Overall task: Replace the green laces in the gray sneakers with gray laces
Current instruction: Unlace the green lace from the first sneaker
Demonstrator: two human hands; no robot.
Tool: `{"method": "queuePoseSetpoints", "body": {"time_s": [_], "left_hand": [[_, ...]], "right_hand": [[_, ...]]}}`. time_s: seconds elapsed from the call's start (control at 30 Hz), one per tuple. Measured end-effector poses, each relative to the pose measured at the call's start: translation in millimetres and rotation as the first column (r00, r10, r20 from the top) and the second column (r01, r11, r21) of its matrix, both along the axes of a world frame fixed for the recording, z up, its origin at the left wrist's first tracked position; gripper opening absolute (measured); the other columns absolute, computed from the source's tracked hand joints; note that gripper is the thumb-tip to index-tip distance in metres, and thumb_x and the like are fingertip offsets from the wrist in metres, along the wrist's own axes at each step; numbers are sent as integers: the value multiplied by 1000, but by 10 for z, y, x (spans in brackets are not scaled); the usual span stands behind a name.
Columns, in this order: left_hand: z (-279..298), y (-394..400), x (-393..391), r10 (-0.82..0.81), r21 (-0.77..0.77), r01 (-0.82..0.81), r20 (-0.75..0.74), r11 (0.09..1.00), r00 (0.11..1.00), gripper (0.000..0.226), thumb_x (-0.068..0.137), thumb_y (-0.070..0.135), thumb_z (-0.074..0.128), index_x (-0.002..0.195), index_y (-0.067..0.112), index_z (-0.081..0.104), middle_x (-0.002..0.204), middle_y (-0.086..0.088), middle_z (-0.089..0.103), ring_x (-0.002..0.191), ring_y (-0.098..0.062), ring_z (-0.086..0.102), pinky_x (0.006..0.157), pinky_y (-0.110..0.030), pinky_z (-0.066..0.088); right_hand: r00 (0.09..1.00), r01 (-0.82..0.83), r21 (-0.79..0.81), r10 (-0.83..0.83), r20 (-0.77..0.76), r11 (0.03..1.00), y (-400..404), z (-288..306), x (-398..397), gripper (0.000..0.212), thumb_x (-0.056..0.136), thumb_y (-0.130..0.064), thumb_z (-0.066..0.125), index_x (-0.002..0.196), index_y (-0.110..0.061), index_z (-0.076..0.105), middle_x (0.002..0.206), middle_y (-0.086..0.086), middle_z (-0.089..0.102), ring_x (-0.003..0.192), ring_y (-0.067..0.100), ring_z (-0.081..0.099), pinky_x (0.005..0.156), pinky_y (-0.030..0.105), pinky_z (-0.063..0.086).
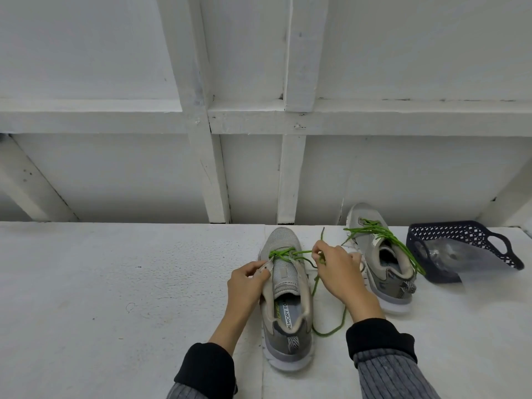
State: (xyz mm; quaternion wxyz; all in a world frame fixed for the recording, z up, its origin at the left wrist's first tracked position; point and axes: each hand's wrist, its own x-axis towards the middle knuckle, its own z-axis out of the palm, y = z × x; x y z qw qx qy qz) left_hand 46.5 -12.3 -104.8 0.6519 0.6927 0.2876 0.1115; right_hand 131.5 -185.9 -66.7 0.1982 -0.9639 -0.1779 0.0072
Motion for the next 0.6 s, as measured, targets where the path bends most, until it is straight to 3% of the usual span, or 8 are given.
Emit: {"method": "queuePoseSetpoints", "body": {"time_s": [0.07, 0.17, 0.27, 0.3, 0.37, 0.43, 0.5, 0.6], "left_hand": [[-2, -2, 2, 4, 8, -4, 1, 1000, 1000, 15, 87, 16, 69, 91, 28, 75, 94, 8, 74, 88, -7, 66, 68, -15, 49], [14, -15, -6, 5, 34, -5, 8, 999, 1000, 15, 87, 15, 68, 92, 28, 75, 96, 9, 73, 91, -5, 65, 77, -21, 48], [43, -33, -10, 8, 47, -8, 13, 999, 1000, 15, 88, 17, 69, 89, 31, 74, 93, 12, 73, 89, -1, 64, 75, -17, 47], [56, -35, -13, 5, 62, -6, 16, 998, 1000, 15, 88, 17, 69, 88, 31, 74, 92, 12, 73, 88, -1, 64, 72, -14, 46], [75, -33, -5, -14, 109, 11, 22, 994, 1000, 17, 88, 16, 67, 88, 32, 73, 91, 11, 72, 86, 0, 64, 67, -6, 44], [95, -20, 2, -62, 183, 57, 20, 982, 998, 17, 89, 15, 66, 95, 30, 72, 96, 10, 71, 85, -2, 63, 67, -5, 44], [145, -12, 35, -117, 311, 107, 13, 944, 993, 21, 91, 16, 64, 106, 29, 69, 106, 10, 69, 91, -5, 61, 77, -15, 49], [251, -13, 149, -251, 579, 228, -40, 783, 967, 33, 91, 14, 60, 120, 29, 64, 122, 12, 62, 113, -10, 51, 90, -27, 44]], "right_hand": [[992, 28, 12, -26, -121, 1000, 6, -20, -19, 37, 87, -3, 44, 114, -27, 53, 108, -9, 57, 112, 17, 46, 101, 44, 18], [992, 84, 225, -60, -112, 971, 72, 44, -119, 39, 83, -4, 48, 113, -26, 55, 106, -14, 49, 112, 11, 43, 107, 41, 16], [994, 97, 478, -59, -93, 873, 179, 90, -250, 10, 91, -20, 54, 98, -26, 55, 97, -13, 56, 96, 12, 52, 82, 30, 40], [993, 93, 487, -44, -110, 869, 217, 85, -287, 5, 92, -28, 56, 95, -26, 54, 94, -11, 56, 91, 12, 53, 74, 28, 42], [989, 86, 449, -23, -144, 890, 273, 11, -325, 15, 91, -37, 59, 93, -23, 53, 90, -8, 55, 84, 10, 54, 69, 26, 44], [986, 127, 489, -55, -158, 863, 311, -62, -343, 15, 92, -32, 60, 85, -20, 55, 81, -5, 57, 74, 10, 54, 63, 21, 42], [981, 182, 542, -111, -161, 821, 334, -104, -359, 19, 95, -23, 55, 78, -17, 56, 70, -3, 56, 64, 9, 51, 54, 14, 36], [965, 263, 581, -194, -178, 770, 362, -130, -371, 27, 97, -13, 51, 71, -12, 56, 60, -3, 51, 57, 6, 44, 50, 13, 34]]}}
